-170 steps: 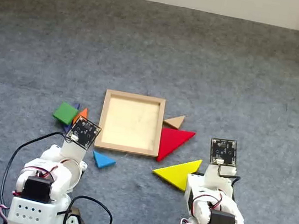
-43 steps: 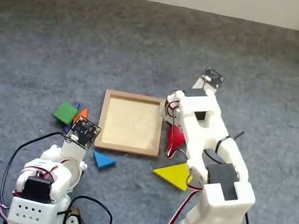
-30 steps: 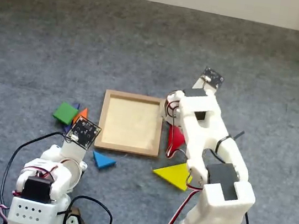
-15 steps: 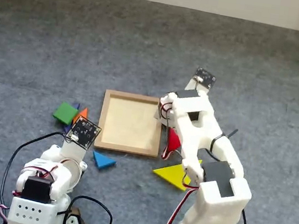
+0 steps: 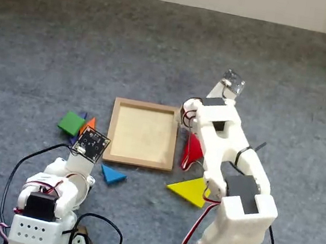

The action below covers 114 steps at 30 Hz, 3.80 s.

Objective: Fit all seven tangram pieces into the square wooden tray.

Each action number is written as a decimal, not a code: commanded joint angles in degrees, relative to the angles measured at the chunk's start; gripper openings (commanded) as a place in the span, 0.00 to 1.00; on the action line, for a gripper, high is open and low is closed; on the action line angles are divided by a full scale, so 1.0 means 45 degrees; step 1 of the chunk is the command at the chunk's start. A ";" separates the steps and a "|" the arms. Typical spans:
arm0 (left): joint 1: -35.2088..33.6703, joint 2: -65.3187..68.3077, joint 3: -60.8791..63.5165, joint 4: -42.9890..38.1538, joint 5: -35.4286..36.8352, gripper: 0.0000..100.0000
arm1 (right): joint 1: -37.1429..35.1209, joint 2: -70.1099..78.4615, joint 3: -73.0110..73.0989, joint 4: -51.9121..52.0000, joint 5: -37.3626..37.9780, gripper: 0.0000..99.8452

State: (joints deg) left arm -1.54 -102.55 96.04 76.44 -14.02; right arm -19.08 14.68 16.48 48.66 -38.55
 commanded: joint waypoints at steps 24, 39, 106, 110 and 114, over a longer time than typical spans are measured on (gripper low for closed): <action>-0.0068 -0.0400 0.0244 0.0059 0.0078 0.01 | 0.0244 0.1338 -0.0400 0.1670 -0.1035 0.25; -0.0068 -0.0400 0.0244 0.0059 0.0078 0.01 | 0.0244 0.1319 -0.2745 0.5206 0.0664 0.17; -0.0068 -0.0400 0.0244 0.0059 0.0078 0.01 | 0.1651 0.3507 -0.8781 0.8938 0.0488 0.30; -0.0068 -0.0400 0.0244 0.0059 0.0078 0.01 | 0.1690 0.3331 -0.8547 0.8918 0.0488 0.30; -0.0068 -0.0400 0.0244 0.0059 0.0078 0.01 | 0.2198 0.3526 -0.8430 0.8332 0.0488 0.30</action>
State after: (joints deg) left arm -1.54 -102.55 96.04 76.44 -14.02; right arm -11.43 34.02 -20.88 88.13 -36.26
